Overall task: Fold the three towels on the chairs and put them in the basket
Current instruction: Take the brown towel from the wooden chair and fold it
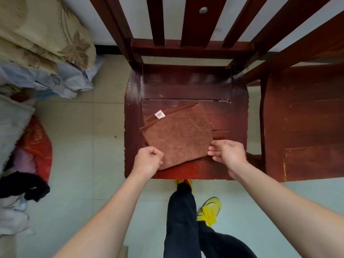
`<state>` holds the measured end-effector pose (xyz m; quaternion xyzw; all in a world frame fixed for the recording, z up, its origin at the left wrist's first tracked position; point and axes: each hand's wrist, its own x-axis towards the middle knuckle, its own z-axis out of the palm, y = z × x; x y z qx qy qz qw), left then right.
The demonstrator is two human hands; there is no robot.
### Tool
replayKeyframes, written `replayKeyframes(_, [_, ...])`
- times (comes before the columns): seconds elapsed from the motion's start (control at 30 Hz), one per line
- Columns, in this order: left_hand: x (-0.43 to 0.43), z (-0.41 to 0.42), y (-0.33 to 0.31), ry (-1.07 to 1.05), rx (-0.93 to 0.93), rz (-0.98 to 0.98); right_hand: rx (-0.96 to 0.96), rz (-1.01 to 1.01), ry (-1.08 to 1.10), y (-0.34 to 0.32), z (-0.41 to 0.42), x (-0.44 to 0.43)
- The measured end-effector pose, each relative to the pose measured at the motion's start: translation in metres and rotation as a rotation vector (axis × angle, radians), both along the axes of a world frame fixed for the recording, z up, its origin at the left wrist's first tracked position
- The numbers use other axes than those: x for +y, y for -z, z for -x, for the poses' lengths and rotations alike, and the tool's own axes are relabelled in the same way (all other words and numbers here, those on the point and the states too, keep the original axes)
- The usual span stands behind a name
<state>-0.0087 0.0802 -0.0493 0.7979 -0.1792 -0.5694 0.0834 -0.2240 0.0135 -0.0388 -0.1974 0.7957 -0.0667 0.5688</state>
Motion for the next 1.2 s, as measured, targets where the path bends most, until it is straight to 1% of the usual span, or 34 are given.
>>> replayKeyframes(0.07, [0.003,-0.008,0.0,0.179,-0.196,0.085,0.139,0.098,-0.116,0.006,0.012,-0.006])
replayKeyframes(0.13, [0.0,-0.009,-0.007,0.422,-0.403,0.325,0.228,0.21,-0.259,0.005,0.013,-0.014])
replayKeyframes(0.17, [-0.006,-0.007,-0.012,0.55,-0.45,0.464,0.228,0.241,-0.323,0.002,0.008,-0.018])
replayKeyframes(0.2, [-0.013,-0.003,-0.015,0.689,-0.457,0.557,0.208,0.24,-0.387,-0.001,0.001,-0.02])
replayKeyframes(0.23, [-0.021,0.0,-0.015,0.842,-0.432,0.591,0.198,0.215,-0.465,-0.002,-0.007,-0.021])
replayKeyframes(0.27, [-0.03,0.003,-0.014,0.994,-0.412,0.568,0.209,0.181,-0.563,-0.002,-0.014,-0.02])
replayKeyframes(0.33, [-0.044,0.006,-0.006,1.217,-0.458,0.477,0.249,0.119,-0.723,0.007,-0.024,-0.017])
replayKeyframes(0.37, [-0.047,0.005,-0.002,1.273,-0.497,0.458,0.248,0.087,-0.742,0.01,-0.028,-0.017])
replayKeyframes(0.4, [-0.048,0.004,0.002,1.302,-0.528,0.447,0.225,0.057,-0.711,0.014,-0.029,-0.019])
replayKeyframes(0.5, [-0.047,0.001,0.009,1.307,-0.57,0.428,0.064,0.028,-0.549,0.02,-0.022,-0.026])
replayKeyframes(0.57, [-0.051,0.0,0.012,1.3,-0.584,0.416,-0.037,0.039,-0.491,0.017,-0.015,-0.029])
replayKeyframes(0.67, [-0.054,0.003,0.013,1.31,-0.581,0.386,-0.108,0.095,-0.473,0.004,-0.006,-0.034])
replayKeyframes(0.77, [-0.054,0.01,0.009,1.285,-0.579,0.351,-0.07,0.204,-0.553,-0.006,-0.008,-0.036])
replayKeyframes(0.83, [-0.056,0.01,0.004,1.249,-0.558,0.342,0.001,0.316,-0.667,-0.014,-0.012,-0.035])
replayKeyframes(0.9, [-0.058,0.002,-0.004,1.153,-0.509,0.371,0.089,0.43,-0.798,-0.028,-0.018,-0.034])
replayKeyframes(0.93, [-0.059,-0.004,-0.009,1.064,-0.485,0.413,0.133,0.48,-0.869,-0.036,-0.022,-0.031])
replayKeyframes(0.97, [-0.06,-0.012,-0.011,0.928,-0.463,0.468,0.175,0.529,-0.942,-0.042,-0.026,-0.027])
replayKeyframes(1.0, [-0.061,-0.019,-0.013,0.732,-0.426,0.509,0.216,0.569,-1.016,-0.047,-0.03,-0.022])
replayKeyframes(1.03, [-0.065,-0.026,-0.017,0.482,-0.347,0.494,0.25,0.591,-1.085,-0.05,-0.035,-0.017])
replayKeyframes(1.07, [-0.071,-0.029,-0.023,0.216,-0.212,0.442,0.282,0.597,-1.152,-0.051,-0.04,-0.012])
replayKeyframes(1.1, [-0.078,-0.031,-0.028,0.007,-0.068,0.369,0.315,0.593,-1.216,-0.051,-0.046,-0.007])
replayKeyframes(1.13, [-0.086,-0.034,-0.031,-0.102,0.045,0.288,0.342,0.588,-1.277,-0.048,-0.051,-0.001])
replayKeyframes(1.17, [-0.093,-0.036,-0.034,-0.128,0.118,0.226,0.357,0.59,-1.328,-0.046,-0.057,0.005])
replayKeyframes(1.2, [-0.098,-0.037,-0.036,-0.106,0.153,0.186,0.354,0.599,-1.364,-0.043,-0.061,0.01])
